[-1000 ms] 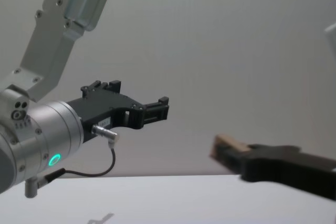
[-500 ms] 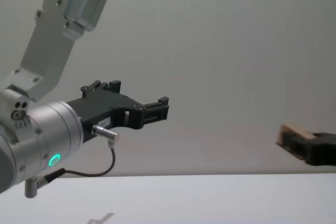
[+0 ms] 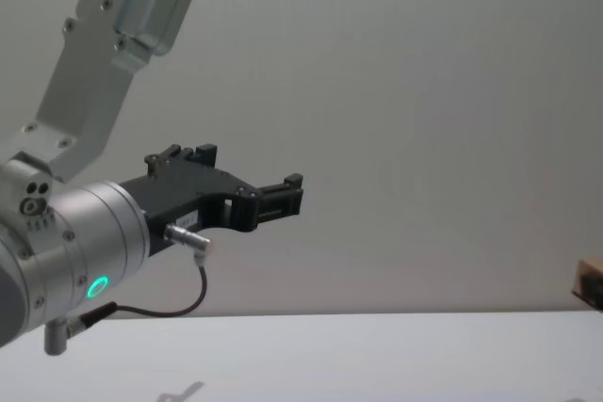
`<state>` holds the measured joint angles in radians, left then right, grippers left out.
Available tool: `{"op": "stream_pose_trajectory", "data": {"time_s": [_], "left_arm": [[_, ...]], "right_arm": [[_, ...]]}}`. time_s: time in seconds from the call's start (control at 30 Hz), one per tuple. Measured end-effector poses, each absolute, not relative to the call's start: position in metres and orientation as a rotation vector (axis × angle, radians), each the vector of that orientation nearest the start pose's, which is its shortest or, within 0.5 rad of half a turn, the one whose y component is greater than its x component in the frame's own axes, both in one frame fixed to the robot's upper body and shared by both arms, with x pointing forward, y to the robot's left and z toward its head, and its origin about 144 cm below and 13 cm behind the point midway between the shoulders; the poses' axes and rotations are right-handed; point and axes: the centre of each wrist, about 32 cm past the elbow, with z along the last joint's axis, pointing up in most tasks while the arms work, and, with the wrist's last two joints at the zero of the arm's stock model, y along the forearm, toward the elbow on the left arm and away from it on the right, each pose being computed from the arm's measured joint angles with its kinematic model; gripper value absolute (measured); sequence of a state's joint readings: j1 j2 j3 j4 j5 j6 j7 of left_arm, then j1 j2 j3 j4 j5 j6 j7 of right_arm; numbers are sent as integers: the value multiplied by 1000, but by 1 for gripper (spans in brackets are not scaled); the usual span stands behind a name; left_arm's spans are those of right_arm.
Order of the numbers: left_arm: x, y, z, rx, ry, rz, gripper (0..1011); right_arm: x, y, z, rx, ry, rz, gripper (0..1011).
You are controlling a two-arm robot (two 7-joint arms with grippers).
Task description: Use the one hand to pick up the stamp and affix it onto the A4 paper.
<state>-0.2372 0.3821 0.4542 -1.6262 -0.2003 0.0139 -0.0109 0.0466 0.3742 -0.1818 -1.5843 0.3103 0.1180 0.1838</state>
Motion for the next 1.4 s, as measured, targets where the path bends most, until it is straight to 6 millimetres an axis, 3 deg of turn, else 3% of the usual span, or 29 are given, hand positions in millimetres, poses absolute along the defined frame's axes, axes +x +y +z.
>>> {"op": "stream_pose_trajectory", "data": {"time_s": [0.6,1.4], "left_arm": [[492,198,1204,61,-268,1124,1001],[492,198,1204,61,-268,1124,1001]], "right_arm": [[460,-297,1139,-229,35,-1213,219],[452,-297,1122,-304,58,-1164,219]]}}
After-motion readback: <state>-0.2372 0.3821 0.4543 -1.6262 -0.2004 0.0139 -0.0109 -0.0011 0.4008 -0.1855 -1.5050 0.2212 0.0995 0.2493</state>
